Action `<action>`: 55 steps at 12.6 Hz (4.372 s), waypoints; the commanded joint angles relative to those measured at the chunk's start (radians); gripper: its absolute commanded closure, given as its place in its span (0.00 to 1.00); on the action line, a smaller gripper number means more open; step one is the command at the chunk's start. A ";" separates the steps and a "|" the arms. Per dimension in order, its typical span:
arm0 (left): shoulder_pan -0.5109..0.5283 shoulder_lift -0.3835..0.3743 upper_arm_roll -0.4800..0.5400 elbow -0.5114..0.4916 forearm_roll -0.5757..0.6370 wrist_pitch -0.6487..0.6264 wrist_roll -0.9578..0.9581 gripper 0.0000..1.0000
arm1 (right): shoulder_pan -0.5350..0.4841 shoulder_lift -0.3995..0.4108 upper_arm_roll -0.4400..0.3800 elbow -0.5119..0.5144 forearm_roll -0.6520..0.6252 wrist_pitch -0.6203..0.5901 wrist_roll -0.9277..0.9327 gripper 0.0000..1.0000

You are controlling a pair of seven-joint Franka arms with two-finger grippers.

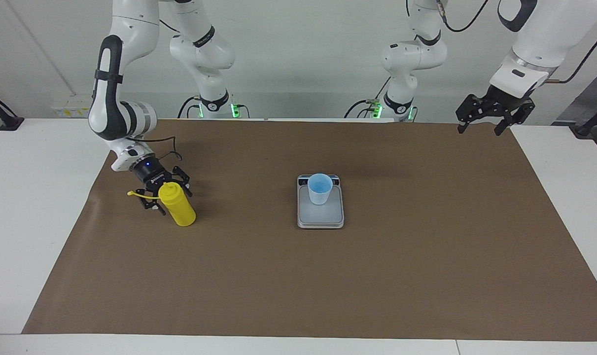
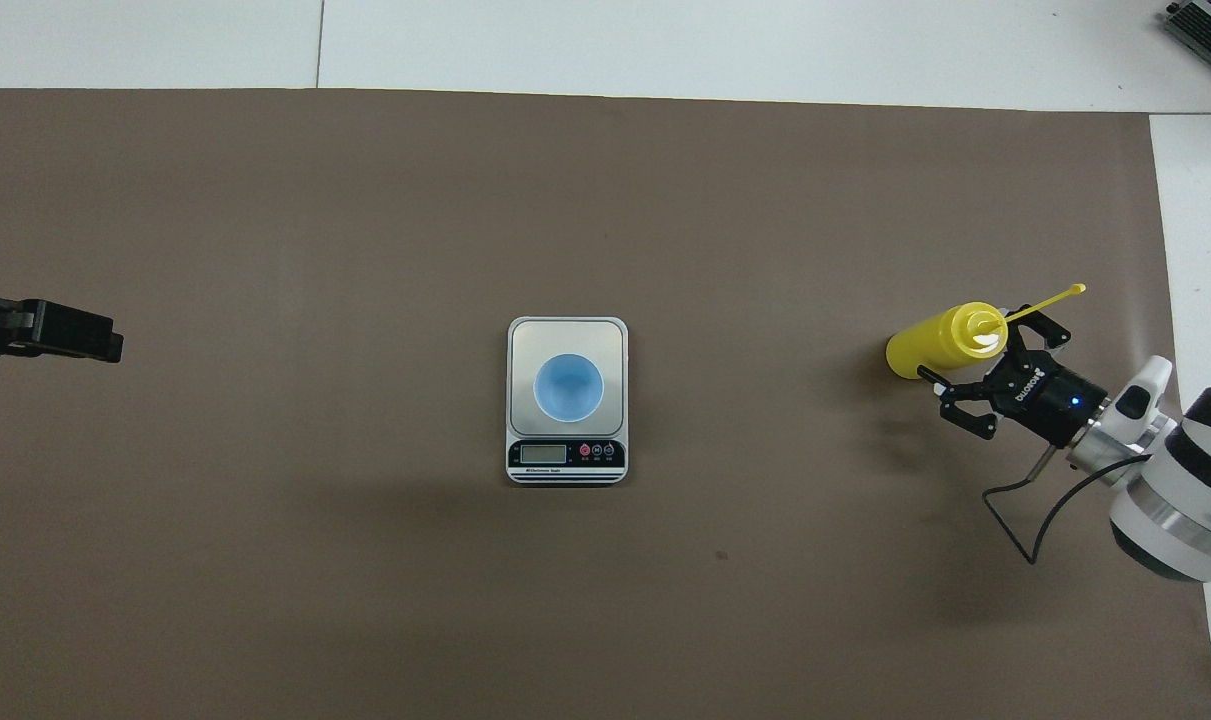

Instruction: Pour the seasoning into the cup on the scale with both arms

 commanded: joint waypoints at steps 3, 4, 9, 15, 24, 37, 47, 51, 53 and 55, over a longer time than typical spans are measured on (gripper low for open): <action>0.014 -0.031 -0.005 -0.035 -0.012 0.005 0.007 0.00 | -0.081 -0.042 0.004 -0.017 -0.151 -0.005 0.003 0.00; 0.014 -0.031 -0.005 -0.035 -0.012 0.005 0.007 0.00 | -0.092 -0.045 0.004 -0.017 -0.176 -0.005 0.006 0.00; 0.014 -0.031 -0.005 -0.035 -0.012 0.005 0.007 0.00 | -0.133 -0.085 -0.008 0.029 -0.429 -0.002 0.162 0.00; 0.014 -0.031 -0.005 -0.035 -0.012 0.005 0.007 0.00 | -0.132 -0.136 -0.005 0.138 -0.741 -0.015 0.529 0.00; 0.014 -0.031 -0.005 -0.035 -0.012 0.005 0.007 0.00 | 0.027 -0.225 0.035 0.412 -1.304 -0.215 1.484 0.00; 0.014 -0.031 -0.005 -0.035 -0.012 0.005 0.007 0.00 | 0.314 -0.141 0.036 0.779 -1.690 -0.541 2.434 0.00; 0.014 -0.031 -0.005 -0.035 -0.012 0.005 0.007 0.00 | 0.307 -0.122 0.027 0.936 -1.692 -0.761 2.595 0.00; 0.014 -0.031 -0.005 -0.035 -0.012 0.005 0.007 0.00 | 0.286 -0.140 0.019 0.907 -1.669 -0.769 2.588 0.00; 0.014 -0.031 -0.005 -0.035 -0.012 0.005 0.007 0.00 | 0.281 -0.154 0.018 0.881 -1.656 -0.767 2.580 0.00; 0.014 -0.031 -0.005 -0.035 -0.012 0.005 0.007 0.00 | 0.275 -0.162 0.018 0.864 -1.656 -0.769 2.580 0.00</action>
